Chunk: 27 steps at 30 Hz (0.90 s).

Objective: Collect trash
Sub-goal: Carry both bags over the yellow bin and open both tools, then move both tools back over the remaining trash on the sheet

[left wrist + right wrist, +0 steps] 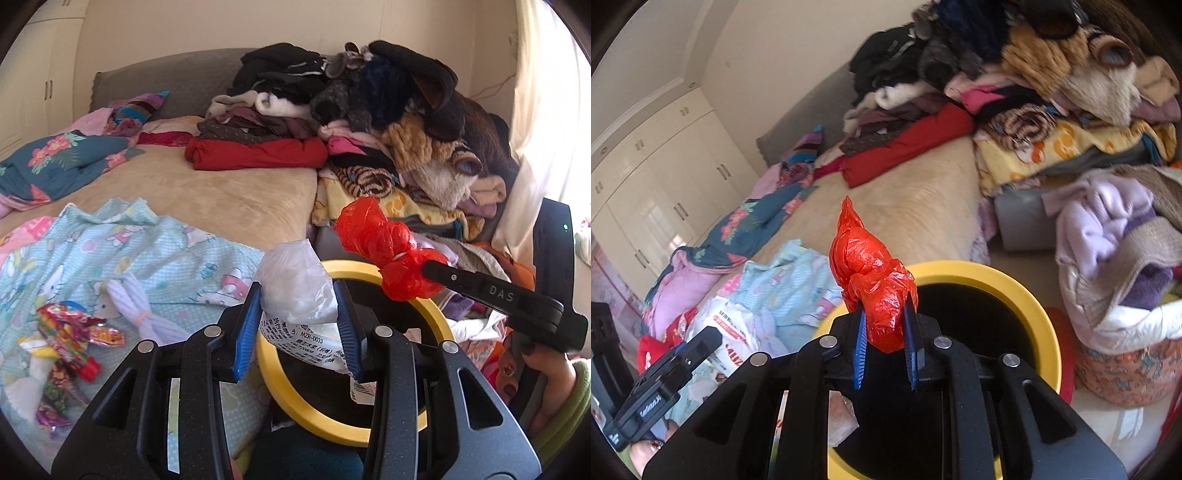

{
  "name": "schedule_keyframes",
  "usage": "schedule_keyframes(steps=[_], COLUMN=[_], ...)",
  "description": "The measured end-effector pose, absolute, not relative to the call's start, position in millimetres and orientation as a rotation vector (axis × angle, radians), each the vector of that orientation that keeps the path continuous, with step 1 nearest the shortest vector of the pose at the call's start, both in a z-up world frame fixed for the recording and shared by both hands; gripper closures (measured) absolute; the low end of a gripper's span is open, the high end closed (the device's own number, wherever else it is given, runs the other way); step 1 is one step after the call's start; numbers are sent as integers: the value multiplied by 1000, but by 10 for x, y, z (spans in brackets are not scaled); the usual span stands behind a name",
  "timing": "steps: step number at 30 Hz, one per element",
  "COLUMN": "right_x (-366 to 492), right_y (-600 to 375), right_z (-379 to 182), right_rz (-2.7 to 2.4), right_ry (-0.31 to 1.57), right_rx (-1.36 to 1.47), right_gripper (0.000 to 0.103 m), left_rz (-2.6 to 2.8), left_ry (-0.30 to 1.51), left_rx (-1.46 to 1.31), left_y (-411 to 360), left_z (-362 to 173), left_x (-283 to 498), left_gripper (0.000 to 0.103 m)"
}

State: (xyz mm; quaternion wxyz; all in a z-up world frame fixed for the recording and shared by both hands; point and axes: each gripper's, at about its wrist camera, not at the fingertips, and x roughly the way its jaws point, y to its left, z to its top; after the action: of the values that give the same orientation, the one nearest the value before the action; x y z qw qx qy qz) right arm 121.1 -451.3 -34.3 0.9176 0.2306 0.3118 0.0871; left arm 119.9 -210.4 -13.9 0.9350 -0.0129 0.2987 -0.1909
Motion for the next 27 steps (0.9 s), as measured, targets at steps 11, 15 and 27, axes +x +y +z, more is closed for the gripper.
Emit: schedule_keyframes(steps=[11,15,27], right_x=[1293,1343,1270], right_y=[-4725,-4737,-4604], right_z=[-699,-837,-619], right_rz=[107,117,71], right_ry=[754,820,686], right_rx=[529,539,460], right_gripper=[86,83,27], left_rz=[-413,-414,-308], left_ry=[686,694,600], left_rx=[2,-4,-111], left_y=[-2324,-2321,-1878], left_z=[-499,-581,-379], left_x=[1310,1341,1232], left_gripper=[71,64,11])
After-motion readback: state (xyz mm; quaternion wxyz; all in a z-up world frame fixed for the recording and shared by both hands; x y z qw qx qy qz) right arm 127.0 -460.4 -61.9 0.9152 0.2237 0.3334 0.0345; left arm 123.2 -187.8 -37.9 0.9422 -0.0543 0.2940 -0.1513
